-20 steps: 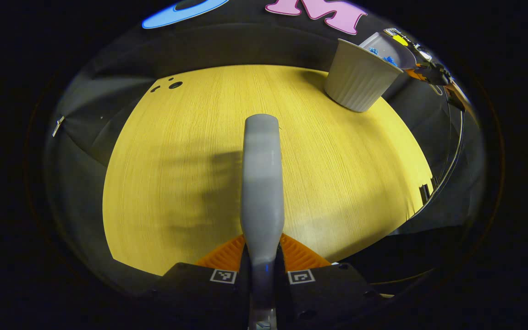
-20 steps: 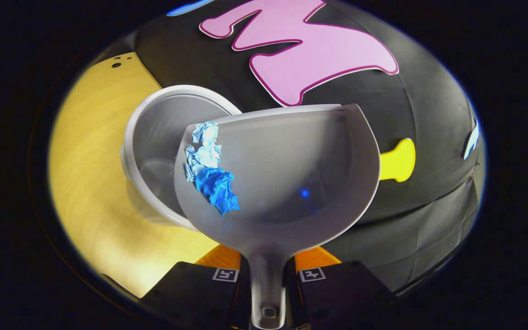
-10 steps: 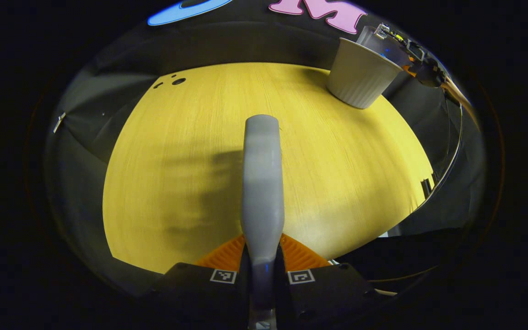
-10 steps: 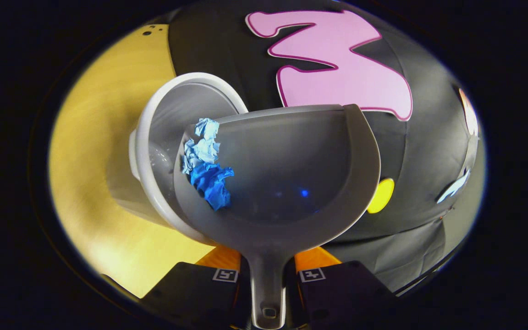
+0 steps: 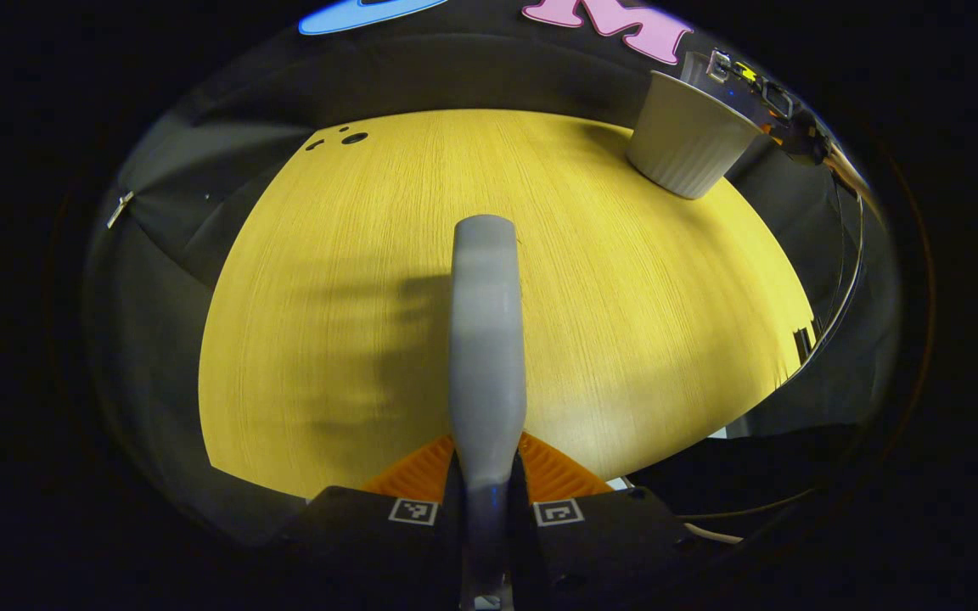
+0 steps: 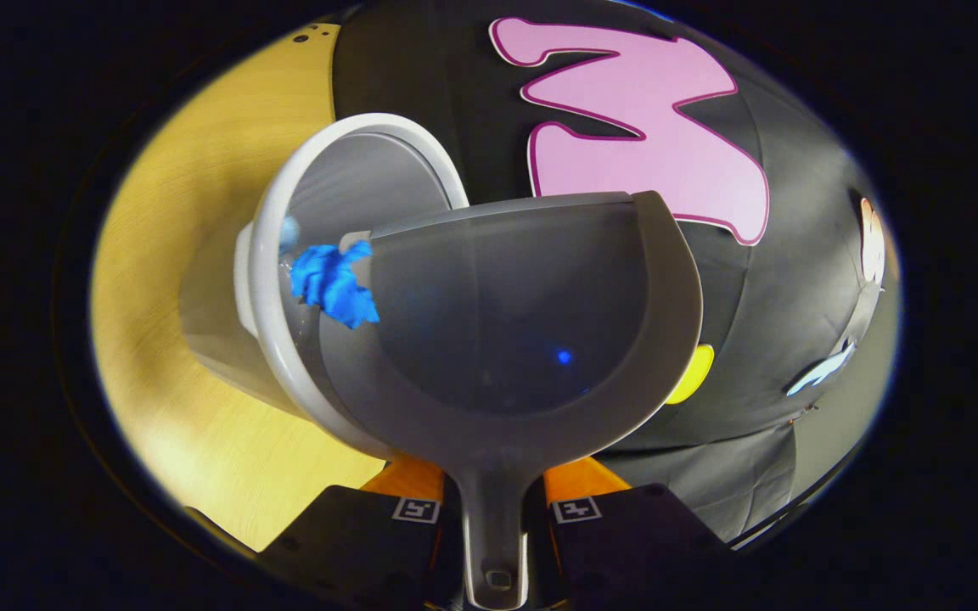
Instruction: Pick up the small broom and dustpan from the desktop, sweep the trash into the dustpan with the broom, and then empty the trash into the garbage bin.
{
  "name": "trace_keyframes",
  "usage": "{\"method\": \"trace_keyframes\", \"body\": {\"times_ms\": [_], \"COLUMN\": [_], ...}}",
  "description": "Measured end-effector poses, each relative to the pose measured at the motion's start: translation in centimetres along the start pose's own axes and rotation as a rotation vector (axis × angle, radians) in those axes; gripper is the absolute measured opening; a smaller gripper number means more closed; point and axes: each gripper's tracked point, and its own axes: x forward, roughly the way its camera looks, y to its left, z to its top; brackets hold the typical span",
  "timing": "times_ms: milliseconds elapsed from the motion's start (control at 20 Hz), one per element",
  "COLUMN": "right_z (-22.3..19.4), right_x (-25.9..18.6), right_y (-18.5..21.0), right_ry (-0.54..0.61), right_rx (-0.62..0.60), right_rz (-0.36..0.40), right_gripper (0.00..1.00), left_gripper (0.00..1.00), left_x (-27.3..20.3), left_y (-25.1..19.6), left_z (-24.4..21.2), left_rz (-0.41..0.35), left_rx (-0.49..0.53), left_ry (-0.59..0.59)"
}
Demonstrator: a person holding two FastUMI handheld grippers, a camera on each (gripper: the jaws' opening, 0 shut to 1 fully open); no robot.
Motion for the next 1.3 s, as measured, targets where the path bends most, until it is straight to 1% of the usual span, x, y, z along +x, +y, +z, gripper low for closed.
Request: {"method": "trace_keyframes", "body": {"times_ms": [100,200,300,450,600,700,750,800,850,950,1000,1100,1150,1200,1250,1300], "right_z": [-0.3,-0.9,-1.1,-1.3,-0.7,0.1,0.5,0.6,0.8,0.5,0.6,0.0,-0.1,0.0,-0.1,-0.4], "right_x": [-0.6,-1.6,-2.7,-4.6,-7.5,-9.2,-9.6,-9.2,-9.3,-9.5,-9.5,-9.3,-9.2,-9.2,-9.1,-9.0], "right_y": [-0.3,-1.1,-1.9,-3.7,-5.1,-5.8,-5.7,-4.9,-4.1,-2.2,-1.2,0.5,1.0,0.7,0.8,0.8], "right_ry": [0.007,0.031,0.050,0.054,0.032,-0.001,-0.015,-0.026,-0.030,-0.020,-0.010,0.005,0.010,0.012,0.010,0.015], "right_rx": [0.062,0.160,0.308,0.507,0.713,0.817,0.867,0.912,0.948,0.996,1.006,0.995,1.012,1.028,1.032,1.028], "right_rz": [0.013,0.041,0.090,0.140,0.229,0.281,0.315,0.365,0.421,0.522,0.573,0.675,0.725,0.769,0.799,0.819], "right_gripper": [0.33,0.33,0.33,0.33,0.33,0.33,0.33,0.33,0.33,0.33,0.33,0.33,0.33,0.33,0.33,0.33], "left_gripper": [0.27,0.27,0.27,0.27,0.27,0.27,0.27,0.30,0.24,0.30,0.27,0.27,0.27,0.30,0.27,0.27], "left_x": [0.1,0.2,0.3,0.6,0.6,0.6,0.7,0.8,0.9,1.0,0.9,0.7,0.6,0.7,0.7,0.7], "left_y": [0.0,0.0,0.0,-0.4,-0.5,-0.4,-0.2,-0.1,0.0,0.0,0.1,0.1,0.2,0.2,0.2,0.1], "left_z": [0.2,0.5,0.9,1.7,2.2,2.6,2.9,3.2,3.3,3.4,3.4,3.5,3.5,3.6,3.6,3.6], "left_rz": [-0.004,-0.004,0.000,-0.002,-0.003,0.009,0.016,0.025,0.033,0.043,0.048,0.060,0.066,0.071,0.075,0.074], "left_rx": [-0.006,-0.004,-0.005,-0.026,-0.038,-0.040,-0.039,-0.039,-0.041,-0.046,-0.044,-0.037,-0.033,-0.028,-0.025,-0.026], "left_ry": [-0.008,-0.016,-0.028,-0.047,-0.058,-0.070,-0.079,-0.091,-0.098,-0.099,-0.098,-0.101,-0.100,-0.098,-0.095,-0.094]}}
